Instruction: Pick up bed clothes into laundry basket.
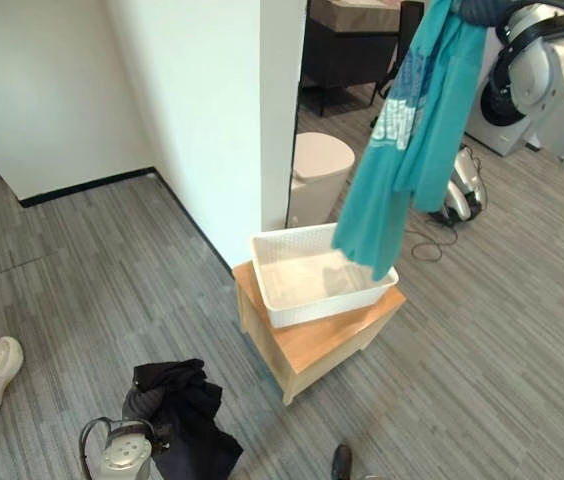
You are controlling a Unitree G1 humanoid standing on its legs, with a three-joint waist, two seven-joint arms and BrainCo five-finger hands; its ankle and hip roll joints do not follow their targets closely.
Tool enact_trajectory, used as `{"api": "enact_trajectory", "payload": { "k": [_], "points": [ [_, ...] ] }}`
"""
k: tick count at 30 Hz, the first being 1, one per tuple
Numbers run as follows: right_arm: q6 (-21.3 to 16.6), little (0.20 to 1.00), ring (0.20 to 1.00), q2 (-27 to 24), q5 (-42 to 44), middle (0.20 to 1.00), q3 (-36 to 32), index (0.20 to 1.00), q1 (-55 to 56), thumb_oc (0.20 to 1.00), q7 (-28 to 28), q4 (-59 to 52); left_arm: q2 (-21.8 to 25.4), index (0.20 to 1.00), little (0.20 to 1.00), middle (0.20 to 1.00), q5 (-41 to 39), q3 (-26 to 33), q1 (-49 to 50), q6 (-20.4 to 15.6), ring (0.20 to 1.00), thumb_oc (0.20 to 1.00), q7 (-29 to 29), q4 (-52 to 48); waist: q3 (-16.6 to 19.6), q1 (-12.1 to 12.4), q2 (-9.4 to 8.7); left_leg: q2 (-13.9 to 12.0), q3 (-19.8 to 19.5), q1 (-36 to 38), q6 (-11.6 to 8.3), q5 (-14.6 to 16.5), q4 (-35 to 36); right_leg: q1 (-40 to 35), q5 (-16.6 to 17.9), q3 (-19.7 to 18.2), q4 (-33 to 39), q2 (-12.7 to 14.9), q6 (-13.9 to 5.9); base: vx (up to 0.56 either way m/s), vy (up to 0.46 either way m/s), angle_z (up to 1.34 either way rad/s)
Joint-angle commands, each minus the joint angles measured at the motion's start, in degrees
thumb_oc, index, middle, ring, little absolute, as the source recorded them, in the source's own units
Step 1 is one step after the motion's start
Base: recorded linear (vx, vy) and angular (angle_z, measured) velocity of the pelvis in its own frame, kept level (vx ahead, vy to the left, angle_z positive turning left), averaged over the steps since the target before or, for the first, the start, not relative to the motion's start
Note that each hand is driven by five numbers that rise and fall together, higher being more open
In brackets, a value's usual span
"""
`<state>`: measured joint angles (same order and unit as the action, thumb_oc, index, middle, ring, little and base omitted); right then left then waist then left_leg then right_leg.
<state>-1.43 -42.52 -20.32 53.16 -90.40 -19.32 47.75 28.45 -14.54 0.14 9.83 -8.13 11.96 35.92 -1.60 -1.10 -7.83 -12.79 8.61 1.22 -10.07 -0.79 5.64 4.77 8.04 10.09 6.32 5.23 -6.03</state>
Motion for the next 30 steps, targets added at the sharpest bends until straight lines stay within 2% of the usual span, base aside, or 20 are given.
{"api": "enact_trajectory", "payload": {
  "k": [1,16,20,25,30],
  "points": [
    [1.1,0.2,0.2,-1.2,-0.5,0.2,-0.7,0.2,-9.5,0.2,-1.5,3.5,6.0,0.2,0.2,0.2,1.0,-0.6,-6.7,-2.8,0.2,0.2,0.0,-4.1,-3.2,2.0,-2.7,1.1,1.1,4.9,1.21,3.1,-0.6,-3.4,-3.6,-0.7,-1.3,4.4,-4.47,0.0,0.0,0.0],
    [1.8,0.2,0.2,0.1,-0.6,0.2,0.3,0.2,-10.8,0.2,-1.9,12.4,6.2,0.2,0.2,0.2,1.8,-1.0,-6.4,-2.8,0.2,0.2,-0.1,-3.6,-4.9,4.9,-3.81,1.8,-0.2,2.0,1.2,2.6,-0.6,-2.3,-2.8,0.7,-1.3,5.7,-5.15,0.0,0.0,0.05],
    [2.1,0.2,0.2,-0.8,-2.4,0.2,2.6,0.2,-12.0,0.2,-1.7,13.9,6.4,0.2,0.2,0.2,2.2,-1.6,-7.2,-3.0,0.2,0.2,-0.1,-3.7,-5.6,5.3,-3.83,1.8,-0.7,1.0,0.94,2.2,-0.6,-1.7,-2.8,1.0,-1.3,5.8,-5.14,0.0,-0.015,0.12],
    [2.5,0.2,0.2,-3.0,-3.2,0.2,4.1,0.2,-12.0,0.2,-1.2,14.2,6.2,0.2,0.2,0.2,2.8,-2.6,-8.4,-3.1,0.2,0.2,0.2,-3.4,-6.9,5.2,-3.11,1.8,-1.3,-0.6,0.73,1.7,-0.6,-0.6,-2.7,1.0,-1.3,5.9,-5.08,-0.03,-0.024,0.03],
    [3.1,0.2,0.2,-0.1,-3.8,0.2,-0.1,0.2,-5.6,0.2,-1.5,12.3,5.6,0.2,0.2,0.2,2.8,-3.8,-10.6,-2.9,0.2,0.2,0.8,-3.3,-9.4,5.3,-0.77,1.8,-1.1,-2.5,0.81,0.9,-0.6,2.0,-2.2,0.3,-1.3,6.0,-4.81,-0.08,-0.016,-0.01]
  ]
}}
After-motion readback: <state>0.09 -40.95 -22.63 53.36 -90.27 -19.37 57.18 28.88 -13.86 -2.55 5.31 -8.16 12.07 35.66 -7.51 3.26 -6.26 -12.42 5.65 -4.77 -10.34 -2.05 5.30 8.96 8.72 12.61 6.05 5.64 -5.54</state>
